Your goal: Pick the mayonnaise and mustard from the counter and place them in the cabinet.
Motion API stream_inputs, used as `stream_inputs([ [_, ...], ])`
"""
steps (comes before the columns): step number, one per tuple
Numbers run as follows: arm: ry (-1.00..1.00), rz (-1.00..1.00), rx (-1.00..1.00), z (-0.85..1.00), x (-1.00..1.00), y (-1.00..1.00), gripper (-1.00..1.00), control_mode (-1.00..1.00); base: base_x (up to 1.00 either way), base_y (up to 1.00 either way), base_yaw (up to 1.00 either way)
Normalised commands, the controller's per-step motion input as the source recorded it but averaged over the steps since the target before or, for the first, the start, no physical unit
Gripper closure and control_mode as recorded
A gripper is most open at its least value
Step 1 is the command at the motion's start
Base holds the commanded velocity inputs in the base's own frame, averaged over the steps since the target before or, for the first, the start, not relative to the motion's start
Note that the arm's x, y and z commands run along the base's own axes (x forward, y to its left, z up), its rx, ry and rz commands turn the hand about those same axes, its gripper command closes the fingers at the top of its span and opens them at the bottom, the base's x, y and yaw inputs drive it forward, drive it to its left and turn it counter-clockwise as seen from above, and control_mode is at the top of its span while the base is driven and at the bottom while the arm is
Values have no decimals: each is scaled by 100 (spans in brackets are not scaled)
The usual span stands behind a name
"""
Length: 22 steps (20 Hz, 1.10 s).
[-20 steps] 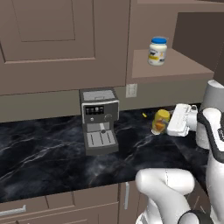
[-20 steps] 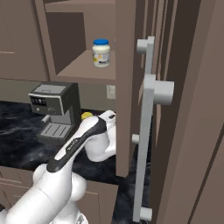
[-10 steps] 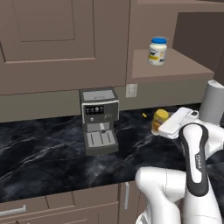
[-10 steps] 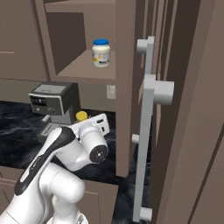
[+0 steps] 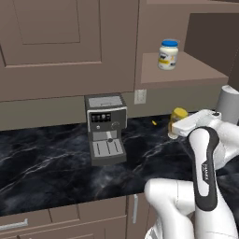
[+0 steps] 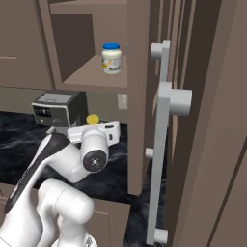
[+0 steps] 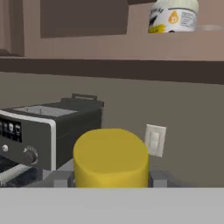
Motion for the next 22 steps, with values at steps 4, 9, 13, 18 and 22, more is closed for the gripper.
stream_inputs([
  [4,4,-20,4,33,-16,0,100,-100,0,0,0],
  [9,2,-17,2,44,-6,0,100,-100,0,0,0],
  [13,1,-16,0,51,0,0,100,-100,0,0,0],
  [18,1,-12,5,53,0,0,100,-100,0,0,0],
  [22,2,-8,12,54,0,0,100,-100,0,0,0],
])
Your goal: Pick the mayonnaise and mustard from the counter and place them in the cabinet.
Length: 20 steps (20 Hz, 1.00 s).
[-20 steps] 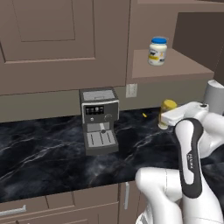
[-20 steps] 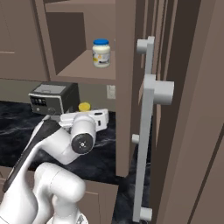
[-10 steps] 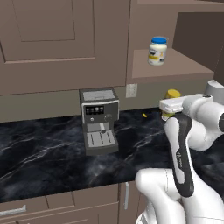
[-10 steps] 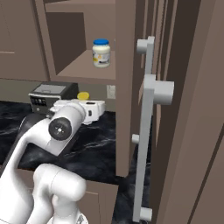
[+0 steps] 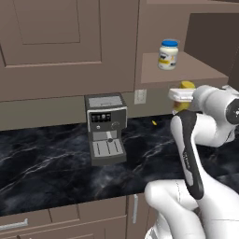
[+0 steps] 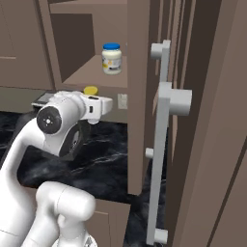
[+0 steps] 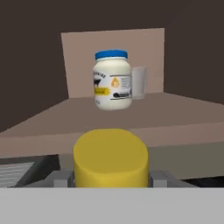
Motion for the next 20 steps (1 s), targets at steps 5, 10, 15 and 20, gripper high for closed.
stream_inputs([
  [5,3,-8,8,46,-8,0,100,-100,0,0,0],
  [10,4,-6,4,34,-15,-1,100,-100,0,0,0],
  [15,1,-5,0,28,-4,-8,100,-100,0,0,0],
  [20,0,-2,0,31,0,-16,100,-100,0,0,0],
])
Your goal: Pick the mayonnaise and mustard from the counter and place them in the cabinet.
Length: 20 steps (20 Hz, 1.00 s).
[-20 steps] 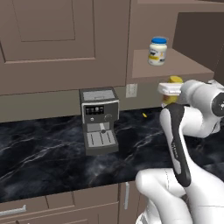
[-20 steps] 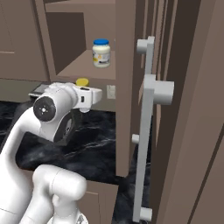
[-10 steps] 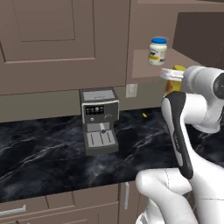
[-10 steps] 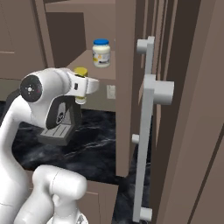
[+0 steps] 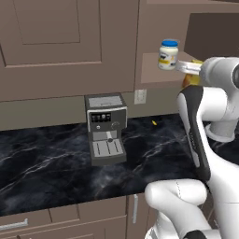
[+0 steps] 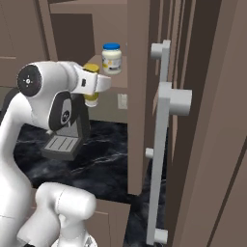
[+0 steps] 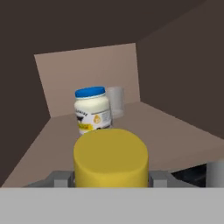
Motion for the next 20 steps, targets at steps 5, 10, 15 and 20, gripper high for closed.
stream_inputs([
  [5,0,0,0,13,0,-14,100,-100,0,0,0],
  [10,-1,0,-1,1,0,-13,100,-100,0,0,0],
  [15,-1,0,-2,0,0,-13,100,-100,0,0,0],
  [20,-2,0,-7,7,0,-21,100,-100,0,0,0],
])
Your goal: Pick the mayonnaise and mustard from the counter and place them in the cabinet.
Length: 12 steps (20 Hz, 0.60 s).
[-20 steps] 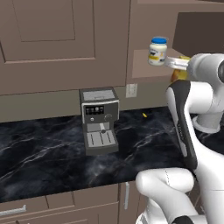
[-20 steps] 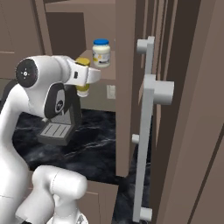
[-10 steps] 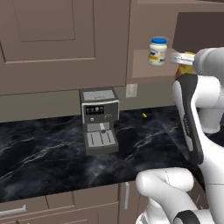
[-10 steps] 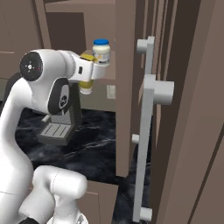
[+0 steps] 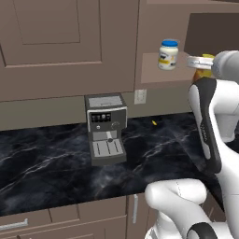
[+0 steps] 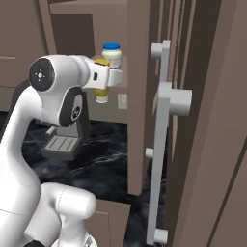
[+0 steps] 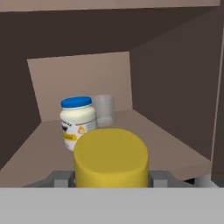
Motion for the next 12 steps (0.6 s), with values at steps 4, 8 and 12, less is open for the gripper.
stream_inputs([
  [4,-3,0,-10,15,8,-15,100,-100,0,0,0],
  [8,0,0,-8,22,16,-7,100,-100,0,0,0],
  [12,0,0,-4,4,23,-1,100,-100,0,0,0],
])
